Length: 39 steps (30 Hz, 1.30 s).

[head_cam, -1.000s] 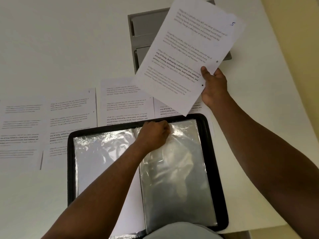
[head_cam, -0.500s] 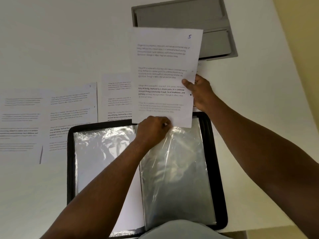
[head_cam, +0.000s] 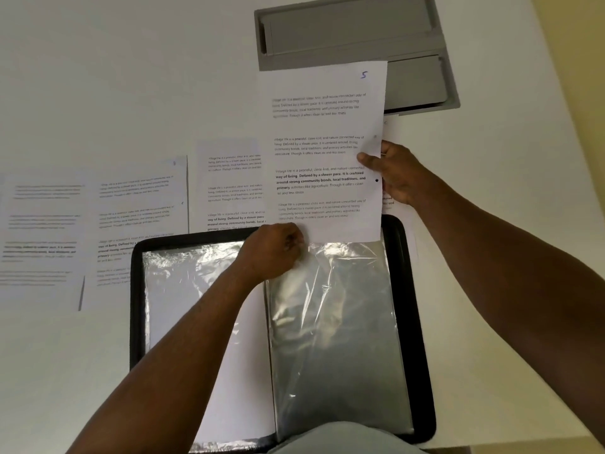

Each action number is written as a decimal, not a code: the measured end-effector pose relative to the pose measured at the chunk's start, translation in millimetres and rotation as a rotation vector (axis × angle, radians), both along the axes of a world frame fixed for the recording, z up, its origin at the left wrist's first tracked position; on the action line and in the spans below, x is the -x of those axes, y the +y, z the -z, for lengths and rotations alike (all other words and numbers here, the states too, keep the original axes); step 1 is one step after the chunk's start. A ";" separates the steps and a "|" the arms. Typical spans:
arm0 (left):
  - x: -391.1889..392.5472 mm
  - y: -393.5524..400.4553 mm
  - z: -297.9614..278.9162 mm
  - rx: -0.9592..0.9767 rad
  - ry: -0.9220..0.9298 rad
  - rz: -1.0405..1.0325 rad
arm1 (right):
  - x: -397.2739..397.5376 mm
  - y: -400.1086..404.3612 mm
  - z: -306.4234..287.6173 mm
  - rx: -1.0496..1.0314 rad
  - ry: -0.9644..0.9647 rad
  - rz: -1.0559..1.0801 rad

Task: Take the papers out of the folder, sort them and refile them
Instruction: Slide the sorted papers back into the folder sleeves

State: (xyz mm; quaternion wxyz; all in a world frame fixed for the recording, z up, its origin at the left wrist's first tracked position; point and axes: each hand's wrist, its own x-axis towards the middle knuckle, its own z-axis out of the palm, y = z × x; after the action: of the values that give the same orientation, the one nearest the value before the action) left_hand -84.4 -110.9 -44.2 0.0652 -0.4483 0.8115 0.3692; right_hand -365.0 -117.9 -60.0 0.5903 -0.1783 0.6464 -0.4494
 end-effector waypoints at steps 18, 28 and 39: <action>7.3 -1.7 10.0 -0.071 0.026 -0.043 | 4.2 12.0 8.2 -0.190 0.009 -0.410; 7.9 -0.3 12.3 -0.117 0.070 -0.090 | 6.9 12.9 -0.5 -0.216 0.090 -0.550; 39.0 4.2 1.6 -0.268 0.140 -0.035 | 13.2 2.5 -11.8 -0.150 0.073 -0.495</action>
State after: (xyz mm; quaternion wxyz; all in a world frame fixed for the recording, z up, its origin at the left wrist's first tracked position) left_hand -123.5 -106.7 -45.8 0.0613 -0.4229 0.7496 0.5055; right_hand -378.1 -115.4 -48.2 0.6701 -0.3027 0.6356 -0.2354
